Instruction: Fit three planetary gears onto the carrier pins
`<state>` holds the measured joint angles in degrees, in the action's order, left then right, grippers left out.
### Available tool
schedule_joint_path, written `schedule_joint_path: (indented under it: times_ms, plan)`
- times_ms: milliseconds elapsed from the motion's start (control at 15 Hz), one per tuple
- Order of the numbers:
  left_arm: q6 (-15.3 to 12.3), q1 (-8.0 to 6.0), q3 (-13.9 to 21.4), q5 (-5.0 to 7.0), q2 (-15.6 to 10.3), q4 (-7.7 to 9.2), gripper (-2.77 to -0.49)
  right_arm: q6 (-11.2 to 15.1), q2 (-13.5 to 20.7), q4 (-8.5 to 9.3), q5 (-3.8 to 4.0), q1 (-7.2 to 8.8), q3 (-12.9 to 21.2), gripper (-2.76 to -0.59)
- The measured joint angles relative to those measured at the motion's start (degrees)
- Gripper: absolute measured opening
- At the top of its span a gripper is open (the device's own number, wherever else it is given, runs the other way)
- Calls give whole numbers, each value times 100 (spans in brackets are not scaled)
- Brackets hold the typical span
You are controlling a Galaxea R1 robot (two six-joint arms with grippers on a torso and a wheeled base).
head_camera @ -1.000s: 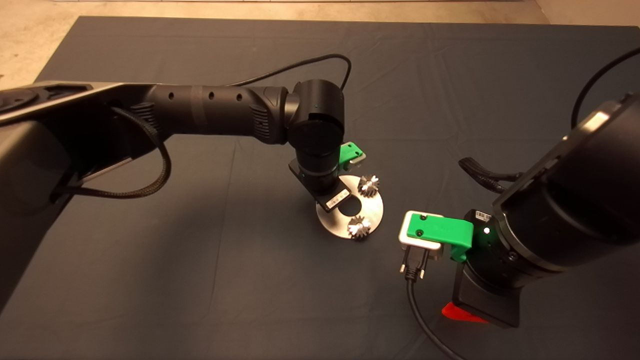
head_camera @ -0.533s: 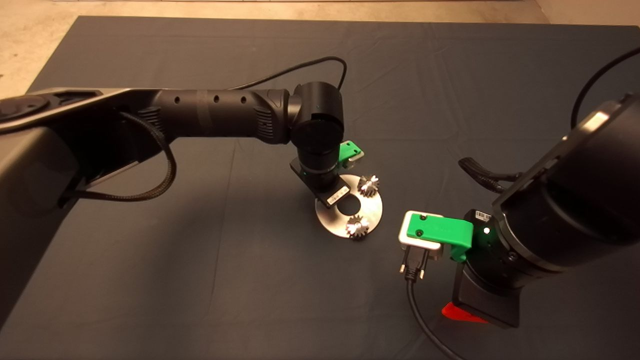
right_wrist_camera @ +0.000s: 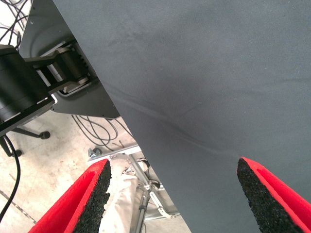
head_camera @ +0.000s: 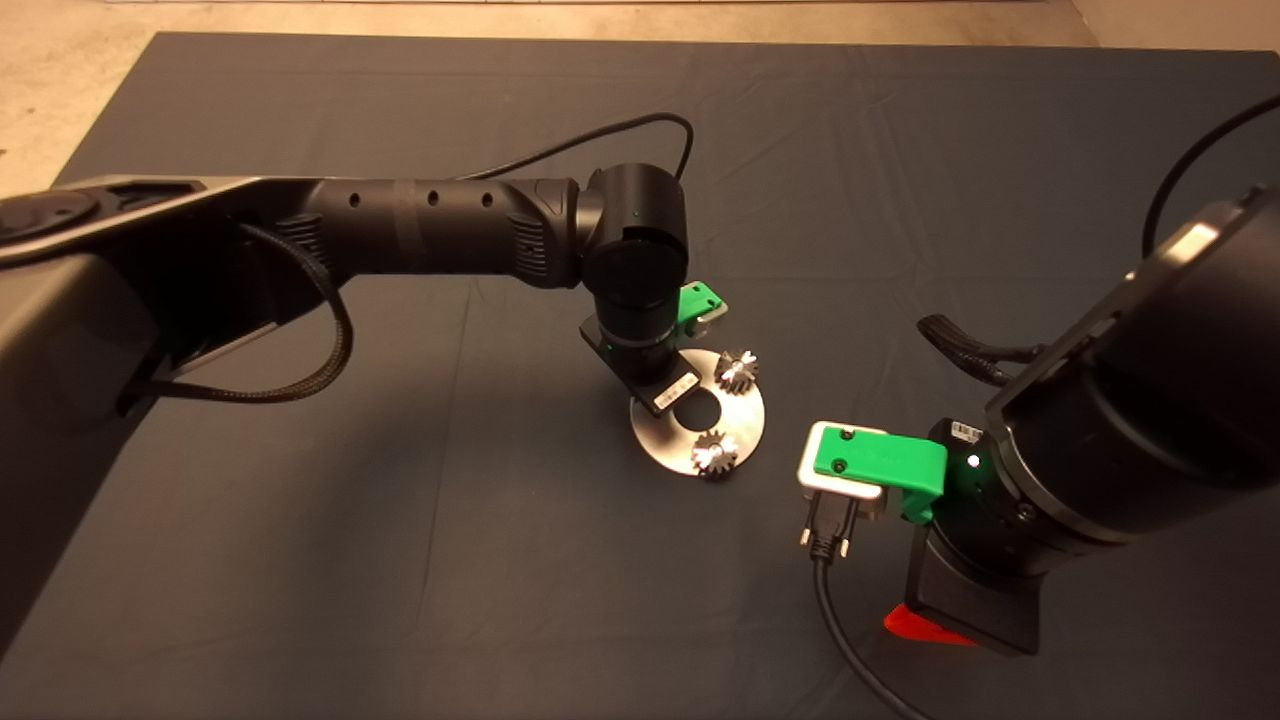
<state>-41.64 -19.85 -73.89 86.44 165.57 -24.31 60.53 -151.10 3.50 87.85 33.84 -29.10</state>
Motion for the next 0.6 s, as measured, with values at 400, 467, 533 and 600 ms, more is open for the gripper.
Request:
schedule_joint_path:
  times_ms: [400,467,533,600]
  plan:
    - [-2,-16,0,51,-2,-5,-228,-1,0,0,0,0,0,-145]
    - [-2,-30,0,66,-6,-5,-222,-2,0,0,-2,0,0,-145]
    - [-1,-33,0,68,-5,-2,-221,-2,-2,-2,0,0,0,-145]
    - [-2,-33,0,71,-5,-2,-221,-2,0,0,-2,0,0,-145]
